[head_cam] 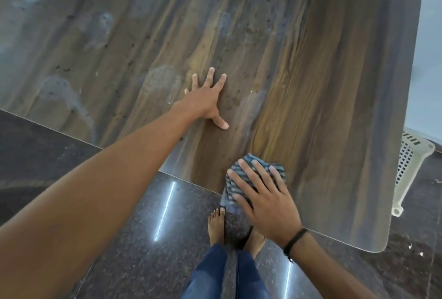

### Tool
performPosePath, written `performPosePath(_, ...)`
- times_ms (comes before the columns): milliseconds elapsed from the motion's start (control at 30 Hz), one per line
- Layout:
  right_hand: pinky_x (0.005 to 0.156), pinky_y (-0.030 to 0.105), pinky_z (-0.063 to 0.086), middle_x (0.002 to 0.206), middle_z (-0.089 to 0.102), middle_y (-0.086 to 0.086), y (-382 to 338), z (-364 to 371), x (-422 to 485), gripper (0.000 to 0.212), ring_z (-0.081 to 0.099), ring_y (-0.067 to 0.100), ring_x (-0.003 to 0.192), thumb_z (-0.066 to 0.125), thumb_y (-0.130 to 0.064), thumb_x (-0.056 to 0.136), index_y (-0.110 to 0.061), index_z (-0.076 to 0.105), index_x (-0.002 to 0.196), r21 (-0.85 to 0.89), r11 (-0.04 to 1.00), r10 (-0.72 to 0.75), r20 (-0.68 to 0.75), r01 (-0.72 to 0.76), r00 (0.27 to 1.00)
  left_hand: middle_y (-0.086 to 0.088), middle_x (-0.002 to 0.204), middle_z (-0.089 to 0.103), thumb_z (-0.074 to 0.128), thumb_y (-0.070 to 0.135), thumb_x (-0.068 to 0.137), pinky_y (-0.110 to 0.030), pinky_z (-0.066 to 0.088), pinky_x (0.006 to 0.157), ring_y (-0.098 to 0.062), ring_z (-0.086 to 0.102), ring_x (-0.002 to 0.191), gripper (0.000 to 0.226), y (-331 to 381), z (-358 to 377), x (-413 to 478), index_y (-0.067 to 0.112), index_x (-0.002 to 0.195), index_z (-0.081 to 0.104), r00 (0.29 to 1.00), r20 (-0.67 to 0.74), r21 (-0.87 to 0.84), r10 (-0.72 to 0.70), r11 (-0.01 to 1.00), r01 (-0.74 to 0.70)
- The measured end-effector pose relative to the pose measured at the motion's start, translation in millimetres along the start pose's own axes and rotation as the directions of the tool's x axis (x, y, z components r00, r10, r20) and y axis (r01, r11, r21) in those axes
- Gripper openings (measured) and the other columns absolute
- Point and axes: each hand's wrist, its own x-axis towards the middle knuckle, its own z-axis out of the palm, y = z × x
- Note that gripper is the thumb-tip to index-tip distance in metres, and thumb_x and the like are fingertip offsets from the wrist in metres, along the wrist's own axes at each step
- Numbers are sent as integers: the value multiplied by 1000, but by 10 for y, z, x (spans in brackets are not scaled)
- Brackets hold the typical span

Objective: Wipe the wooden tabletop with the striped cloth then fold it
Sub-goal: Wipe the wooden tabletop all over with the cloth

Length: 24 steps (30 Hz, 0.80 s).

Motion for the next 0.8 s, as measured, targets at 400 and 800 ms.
performPosePath(400, 124, 52, 15, 165, 27, -2, 344, -133, 393, 55, 23, 25, 153, 33, -52, 104, -37, 32, 156, 35, 875, 485, -93, -484, 870, 1, 158, -37, 89, 53, 60, -67, 10, 116, -45, -24, 145, 146, -59, -71, 79, 33, 155, -20, 999, 37, 28, 13, 1000, -14)
performPosePath(800, 124, 51, 14, 168, 21, -4, -190, -36, 768, 54, 19, 24, 154, 26, -53, 107, -39, 22, 159, 27, 1000, 6, 41, -7, 999, -2, 159, -36, 89, 49, 63, -65, 10, 116, -48, -24, 144, 144, -394, -517, 398, 37, 153, -23, 997, 27, 38, -67, 997, 66)
